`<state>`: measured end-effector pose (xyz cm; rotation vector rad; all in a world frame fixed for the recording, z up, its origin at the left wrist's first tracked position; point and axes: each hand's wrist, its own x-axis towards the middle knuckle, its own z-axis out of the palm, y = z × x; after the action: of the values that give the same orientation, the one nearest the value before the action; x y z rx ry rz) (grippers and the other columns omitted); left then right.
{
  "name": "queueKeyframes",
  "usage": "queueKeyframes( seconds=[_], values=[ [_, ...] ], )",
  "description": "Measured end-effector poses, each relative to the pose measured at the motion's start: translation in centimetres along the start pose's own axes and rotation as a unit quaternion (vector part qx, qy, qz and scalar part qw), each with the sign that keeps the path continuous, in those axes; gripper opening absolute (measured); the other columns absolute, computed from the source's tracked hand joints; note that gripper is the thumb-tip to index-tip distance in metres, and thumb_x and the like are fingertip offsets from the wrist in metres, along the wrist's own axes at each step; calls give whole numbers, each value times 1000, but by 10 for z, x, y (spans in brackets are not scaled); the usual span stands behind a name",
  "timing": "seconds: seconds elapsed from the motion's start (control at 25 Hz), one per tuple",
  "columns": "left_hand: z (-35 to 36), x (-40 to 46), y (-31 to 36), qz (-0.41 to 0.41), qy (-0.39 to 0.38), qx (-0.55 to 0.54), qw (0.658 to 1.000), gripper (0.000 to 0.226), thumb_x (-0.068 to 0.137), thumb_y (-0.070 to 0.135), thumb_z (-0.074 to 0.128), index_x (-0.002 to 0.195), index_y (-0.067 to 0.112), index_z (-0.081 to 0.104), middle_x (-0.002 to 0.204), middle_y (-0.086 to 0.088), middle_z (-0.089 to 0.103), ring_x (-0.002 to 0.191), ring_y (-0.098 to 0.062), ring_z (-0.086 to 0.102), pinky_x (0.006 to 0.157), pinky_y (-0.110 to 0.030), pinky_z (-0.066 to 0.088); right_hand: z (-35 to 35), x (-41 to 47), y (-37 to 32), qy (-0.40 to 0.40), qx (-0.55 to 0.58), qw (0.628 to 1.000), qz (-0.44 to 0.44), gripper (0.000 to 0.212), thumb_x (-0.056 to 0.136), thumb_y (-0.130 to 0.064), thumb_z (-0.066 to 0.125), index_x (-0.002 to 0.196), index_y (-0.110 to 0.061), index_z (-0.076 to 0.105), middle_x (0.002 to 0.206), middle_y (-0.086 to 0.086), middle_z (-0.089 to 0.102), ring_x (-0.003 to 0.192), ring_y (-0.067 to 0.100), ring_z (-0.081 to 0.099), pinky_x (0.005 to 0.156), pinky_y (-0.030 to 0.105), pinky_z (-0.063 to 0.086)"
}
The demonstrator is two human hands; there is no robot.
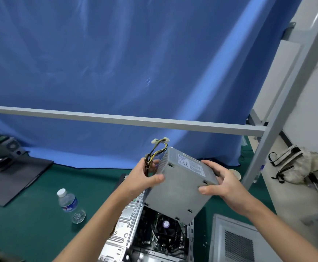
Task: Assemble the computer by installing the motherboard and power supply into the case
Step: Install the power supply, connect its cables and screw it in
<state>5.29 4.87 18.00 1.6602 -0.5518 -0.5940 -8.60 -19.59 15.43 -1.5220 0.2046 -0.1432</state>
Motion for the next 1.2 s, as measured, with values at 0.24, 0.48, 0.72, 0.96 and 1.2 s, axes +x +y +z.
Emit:
queueKeyframes(
  seconds=[0.24, 0.48, 0.72, 0.96, 1.2],
  values=[
    [-4, -13, -14, 29, 34, 76, 996, 81, 40, 54, 98, 109, 40, 58, 109, 12, 68, 105, -13, 67, 95, -46, 53, 7, -1, -1, -54, -86, 994, 40, 96, 51, -31, 93, 136, -28, 50, 126, -8, 66, 117, 11, 62, 94, 29, 53],
    [-17, -12, -23, 52, 35, 131, 989, 83, 37, 50, 98, 107, 38, 55, 110, 17, 66, 105, -5, 65, 97, -39, 51, 33, 11, -16, -117, -348, 930, 13, 114, 59, -68, 82, 150, -49, 17, 141, -38, 24, 132, -22, 23, 105, 14, 27],
    [-44, -6, -30, 58, -43, 116, 991, 73, 46, 49, 96, 107, 39, 57, 113, 18, 68, 105, -4, 66, 90, -26, 52, 82, 31, -19, -121, -356, 927, -2, 98, 56, -41, 93, 134, -42, 33, 120, -25, 59, 110, -4, 59, 94, 28, 51],
    [-79, 6, -43, -35, 3, -130, 991, 24, 104, 9, 38, 105, 9, 61, 108, -12, 74, 95, -23, 71, 74, -22, 55, 96, 29, -19, -74, -351, 933, -22, 97, 52, -40, 93, 131, -48, 37, 122, -24, 58, 112, -3, 59, 95, 24, 49],
    [-105, 13, -56, -44, -6, -201, 979, 20, 103, 5, 44, 119, 8, 55, 113, -10, 73, 110, -22, 68, 82, -29, 57, 120, 38, -16, -32, -384, 923, -14, 94, 49, -39, 91, 125, -54, 38, 115, -25, 58, 105, -5, 59, 87, 23, 50]
  ],
)
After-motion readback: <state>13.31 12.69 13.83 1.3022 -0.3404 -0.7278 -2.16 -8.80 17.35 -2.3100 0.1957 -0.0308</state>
